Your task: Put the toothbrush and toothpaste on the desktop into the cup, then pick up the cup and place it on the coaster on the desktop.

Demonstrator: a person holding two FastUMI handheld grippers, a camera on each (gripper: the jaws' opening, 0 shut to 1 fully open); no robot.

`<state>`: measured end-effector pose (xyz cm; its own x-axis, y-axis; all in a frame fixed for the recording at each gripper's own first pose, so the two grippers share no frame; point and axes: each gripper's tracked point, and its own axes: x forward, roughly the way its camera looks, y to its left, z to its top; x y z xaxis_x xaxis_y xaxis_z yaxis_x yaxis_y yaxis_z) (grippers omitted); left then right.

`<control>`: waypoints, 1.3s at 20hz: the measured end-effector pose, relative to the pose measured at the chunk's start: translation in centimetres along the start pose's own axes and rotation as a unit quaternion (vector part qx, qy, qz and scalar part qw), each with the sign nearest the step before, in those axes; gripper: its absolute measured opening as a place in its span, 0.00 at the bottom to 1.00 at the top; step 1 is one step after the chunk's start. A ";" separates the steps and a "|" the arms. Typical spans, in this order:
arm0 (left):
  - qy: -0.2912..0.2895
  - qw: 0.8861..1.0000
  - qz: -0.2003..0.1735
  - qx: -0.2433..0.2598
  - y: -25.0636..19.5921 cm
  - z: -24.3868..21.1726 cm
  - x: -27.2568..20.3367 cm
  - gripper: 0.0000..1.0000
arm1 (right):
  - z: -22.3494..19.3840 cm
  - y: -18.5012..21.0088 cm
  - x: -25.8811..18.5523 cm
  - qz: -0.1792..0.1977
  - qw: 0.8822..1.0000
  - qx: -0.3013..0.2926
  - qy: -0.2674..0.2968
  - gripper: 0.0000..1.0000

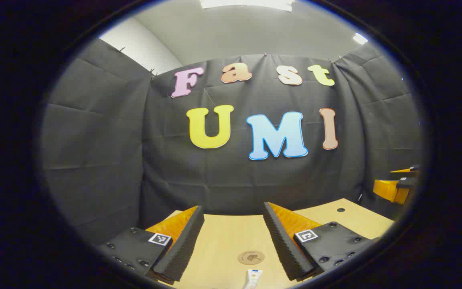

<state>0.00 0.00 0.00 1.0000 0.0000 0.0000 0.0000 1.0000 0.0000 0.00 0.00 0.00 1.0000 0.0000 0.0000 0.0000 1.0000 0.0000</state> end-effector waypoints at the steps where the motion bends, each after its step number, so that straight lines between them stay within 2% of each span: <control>1: 0.002 1.000 0.001 0.000 -0.1 -0.1 -0.1 0.95 | -0.3 -0.3 -0.2 0.002 1.000 -0.010 0.004 0.90; 5: 0.008 1.000 0.004 0.000 -0.7 0.0 0.6 0.96 | 1.1 -0.7 0.0 0.005 1.000 -0.015 -0.012 0.90; 6: 0.010 1.000 0.002 -0.001 -0.8 -0.1 0.7 1.00 | 0.9 -0.9 0.0 0.002 1.000 -0.016 -0.009 0.90; 7: 0.012 1.000 0.000 -0.001 -0.9 -0.2 0.7 0.96 | 0.8 -0.9 0.0 0.003 1.000 -0.013 -0.008 0.90; 8: 0.016 1.000 -0.001 -0.001 -1.0 -0.3 0.7 0.96 | 0.7 -0.9 0.0 0.003 1.000 -0.012 -0.006 0.90; 9: 0.018 1.000 -0.004 0.000 -1.1 -0.4 0.7 1.00 | 0.6 -1.0 -0.3 0.003 1.000 -0.011 -0.004 0.90; 10: 0.022 1.000 -0.008 0.001 -1.4 -0.4 0.7 0.96 | 0.6 -1.0 -0.4 0.004 1.000 -0.011 -0.003 0.90; 17: 0.026 1.000 -0.016 -0.002 -1.5 -0.6 0.0 0.96 | -0.2 -0.5 -0.6 0.013 1.000 -0.008 0.011 0.90; 20: 0.039 0.999 -0.025 0.001 -2.0 -1.5 -0.3 0.96 | -0.5 -0.2 -0.6 0.022 0.999 -0.007 0.022 0.90; 21: 0.046 0.998 -0.030 0.004 -2.3 -2.1 -0.4 1.00 | -0.9 -0.1 -0.5 0.026 0.999 -0.009 0.030 0.90; 26: 0.089 0.994 -0.062 0.017 -3.9 -5.2 -0.3 0.96 | -4.1 2.3 -0.5 0.058 0.995 -0.009 0.080 0.90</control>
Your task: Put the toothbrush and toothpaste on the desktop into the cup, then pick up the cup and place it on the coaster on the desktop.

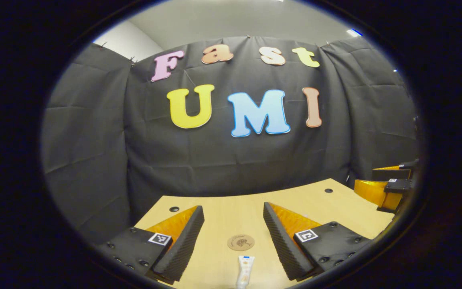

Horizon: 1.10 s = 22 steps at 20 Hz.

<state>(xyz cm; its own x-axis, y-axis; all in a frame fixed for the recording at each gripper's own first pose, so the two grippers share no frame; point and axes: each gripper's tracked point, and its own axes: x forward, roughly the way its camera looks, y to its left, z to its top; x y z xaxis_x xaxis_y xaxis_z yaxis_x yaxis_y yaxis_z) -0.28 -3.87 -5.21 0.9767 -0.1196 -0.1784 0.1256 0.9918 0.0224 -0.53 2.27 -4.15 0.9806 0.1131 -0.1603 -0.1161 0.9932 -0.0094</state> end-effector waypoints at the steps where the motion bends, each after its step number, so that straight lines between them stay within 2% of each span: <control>1: 0.011 1.000 -0.005 -0.002 -0.2 -0.9 0.3 0.96 | -0.9 0.3 0.4 0.008 1.000 -0.002 0.013 0.90; 3: 0.039 0.999 -0.013 -0.004 -0.6 -3.1 0.9 0.96 | -3.0 1.2 1.2 0.025 0.999 -0.005 0.046 0.90; 4: 0.054 0.998 -0.015 -0.003 -0.7 -4.2 1.2 1.00 | -4.1 1.7 1.5 0.033 0.997 -0.005 0.064 0.90; 5: 0.067 0.998 -0.016 -0.001 -0.7 -5.2 1.5 0.93 | -5.4 2.1 1.7 0.040 0.996 -0.003 0.082 0.90; 6: 0.085 0.996 -0.020 0.000 -0.8 -6.5 1.8 0.97 | -6.6 2.5 2.1 0.049 0.993 0.001 0.105 0.90; 12: 0.186 0.981 -0.049 -0.018 -2.0 -14.2 3.1 0.96 | -13.7 3.9 3.3 0.071 0.972 0.021 0.222 0.91; 15: 0.231 0.971 -0.053 -0.012 -2.2 -17.6 3.5 0.97 | -17.8 4.4 3.4 0.076 0.952 0.019 0.295 0.92; 17: 0.278 0.959 -0.056 -0.014 -2.4 -20.5 3.4 0.97 | -20.3 4.8 3.4 0.079 0.937 0.020 0.340 0.94; 18: 0.295 0.954 -0.056 -0.013 -2.2 -21.4 3.4 0.94 | -21.1 5.0 3.7 0.081 0.932 0.020 0.352 0.94; 19: 0.306 0.950 -0.055 -0.013 -2.1 -22.2 3.5 0.98 | -21.8 5.1 3.9 0.080 0.927 0.018 0.366 0.94; 22: 0.352 0.934 -0.050 -0.022 -1.6 -25.3 3.4 0.98 | -22.3 5.2 3.8 0.085 0.909 0.019 0.407 0.94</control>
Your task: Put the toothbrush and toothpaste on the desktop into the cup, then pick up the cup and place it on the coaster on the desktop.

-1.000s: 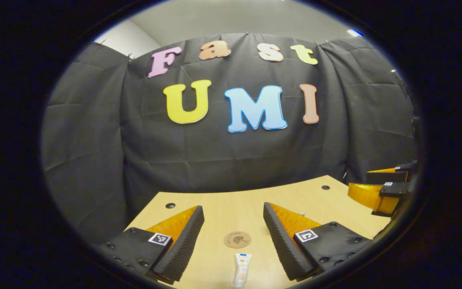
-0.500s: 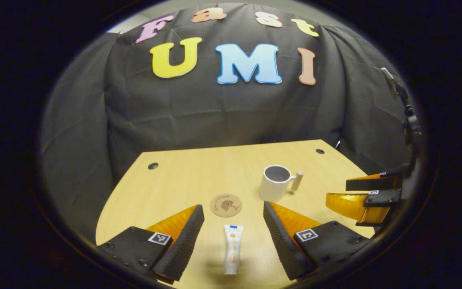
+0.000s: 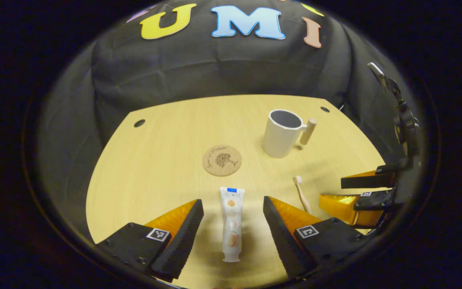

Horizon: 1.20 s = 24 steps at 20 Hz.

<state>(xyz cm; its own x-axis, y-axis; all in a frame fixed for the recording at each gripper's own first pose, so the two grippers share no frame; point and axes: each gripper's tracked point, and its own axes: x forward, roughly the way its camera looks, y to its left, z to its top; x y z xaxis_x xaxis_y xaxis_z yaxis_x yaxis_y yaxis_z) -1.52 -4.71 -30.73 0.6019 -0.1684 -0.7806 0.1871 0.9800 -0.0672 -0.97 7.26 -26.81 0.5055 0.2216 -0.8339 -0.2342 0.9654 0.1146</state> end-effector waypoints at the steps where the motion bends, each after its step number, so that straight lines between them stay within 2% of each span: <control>1: 0.017 1.000 -0.003 -0.008 0.1 -0.8 0.5 0.98 | 0.2 -0.1 -0.1 0.000 1.000 0.001 0.012 0.94; 5: 0.053 0.998 -0.002 -0.019 0.1 -2.6 2.4 0.99 | 0.5 -0.1 -0.5 -0.005 0.999 -0.001 0.049 0.94; 12: 0.115 0.993 0.020 -0.030 1.3 -5.3 4.7 0.99 | -1.5 -0.6 0.2 -0.034 0.993 -0.013 0.116 0.94; 16: 0.142 0.989 0.028 -0.028 1.3 -6.6 5.5 0.99 | -1.6 -0.7 0.6 -0.050 0.990 -0.023 0.129 0.93; 21: 0.146 0.989 0.026 -0.029 1.0 -6.6 5.6 0.97 | -2.1 -0.6 0.6 -0.055 0.986 -0.012 0.155 0.98; 24: 0.151 0.988 0.024 -0.024 0.9 -6.6 5.9 0.98 | -2.0 -0.5 0.7 -0.061 0.985 0.005 0.161 0.98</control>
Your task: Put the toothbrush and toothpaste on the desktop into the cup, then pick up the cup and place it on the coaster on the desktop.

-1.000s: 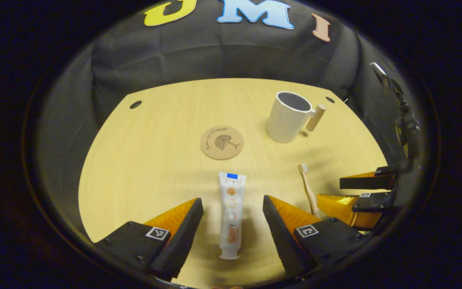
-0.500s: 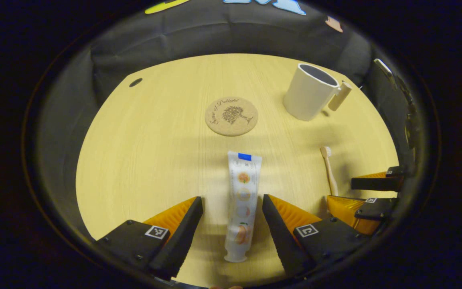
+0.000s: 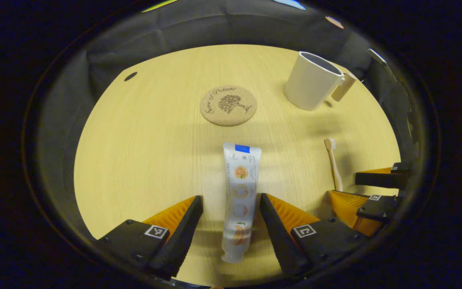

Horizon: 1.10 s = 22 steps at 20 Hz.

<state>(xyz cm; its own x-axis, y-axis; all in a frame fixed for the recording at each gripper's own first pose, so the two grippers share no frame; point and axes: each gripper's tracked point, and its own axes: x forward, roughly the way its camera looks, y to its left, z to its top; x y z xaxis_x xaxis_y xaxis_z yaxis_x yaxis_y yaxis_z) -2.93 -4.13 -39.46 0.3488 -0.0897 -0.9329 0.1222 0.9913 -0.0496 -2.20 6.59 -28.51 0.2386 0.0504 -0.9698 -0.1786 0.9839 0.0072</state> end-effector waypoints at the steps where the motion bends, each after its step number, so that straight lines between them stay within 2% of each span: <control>1: 0.000 1.000 0.000 0.000 0.0 0.0 0.0 0.97 | 0.0 0.0 0.0 0.000 1.000 0.006 0.005 0.98; 3: 0.000 1.000 -0.001 0.001 0.0 -0.1 -0.1 0.97 | 0.1 -0.1 0.1 -0.004 1.000 0.014 0.012 0.97; 4: -0.001 1.000 -0.002 0.004 -0.1 0.0 -0.1 0.95 | 0.2 -0.2 0.1 -0.008 1.000 0.019 0.014 0.93; 5: -0.004 1.000 -0.005 0.009 -0.3 0.2 0.0 0.87 | 0.2 -0.2 0.1 -0.009 1.000 0.023 0.020 0.81; 6: -0.005 1.000 -0.006 0.013 -0.6 0.4 0.3 0.77 | 0.2 -0.4 0.0 -0.009 0.999 0.023 0.020 0.72; 8: 0.001 1.000 -0.003 0.018 -0.8 0.4 0.3 0.51 | 0.4 -0.8 0.0 -0.009 0.999 0.032 0.028 0.47; 9: 0.002 1.000 -0.005 0.020 -0.8 0.5 0.4 0.49 | 0.2 -0.7 -0.1 -0.007 0.999 0.028 0.032 0.37; 11: 0.006 1.000 -0.002 0.021 -0.9 0.5 0.5 0.45 | 0.5 -0.7 0.0 -0.005 0.999 0.039 0.026 0.37; 12: 0.006 1.000 0.000 0.021 -0.9 0.5 0.4 0.43 | 0.1 -0.7 -0.6 -0.004 0.999 0.038 0.037 0.10; 13: 0.007 1.000 0.001 0.021 -0.9 0.5 0.3 0.34 | 0.3 -0.8 -0.2 0.000 0.999 0.029 0.041 0.10; 14: 0.006 1.000 0.002 0.020 -0.9 0.5 0.4 0.34 | 0.6 -0.9 -0.6 0.001 0.999 0.026 0.033 0.10; 15: 0.010 1.000 0.004 0.020 -0.9 0.4 0.3 0.26 | 0.6 -0.9 -0.4 0.006 0.999 0.025 0.043 0.03; 16: 0.004 1.000 0.010 0.022 -0.9 0.6 0.3 0.26 | 0.6 -1.0 0.0 0.010 0.999 0.022 0.038 0.05; 17: 0.004 1.000 0.007 0.021 -0.9 0.7 0.4 0.19 | 0.6 -1.0 -0.3 0.013 0.999 0.027 0.040 0.03; 22: -0.004 1.000 0.003 0.019 -0.8 0.8 0.3 0.19 | 0.8 -1.0 -0.2 0.025 0.998 0.052 0.038 0.04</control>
<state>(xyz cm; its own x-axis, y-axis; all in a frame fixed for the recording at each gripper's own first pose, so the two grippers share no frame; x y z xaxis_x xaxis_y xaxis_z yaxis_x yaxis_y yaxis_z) -2.21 -5.04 -39.39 0.3572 -0.0837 -0.9303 0.1542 0.9876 -0.0296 -1.27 5.72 -28.13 0.1591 0.0900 -0.9832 -0.0879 0.9932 0.0767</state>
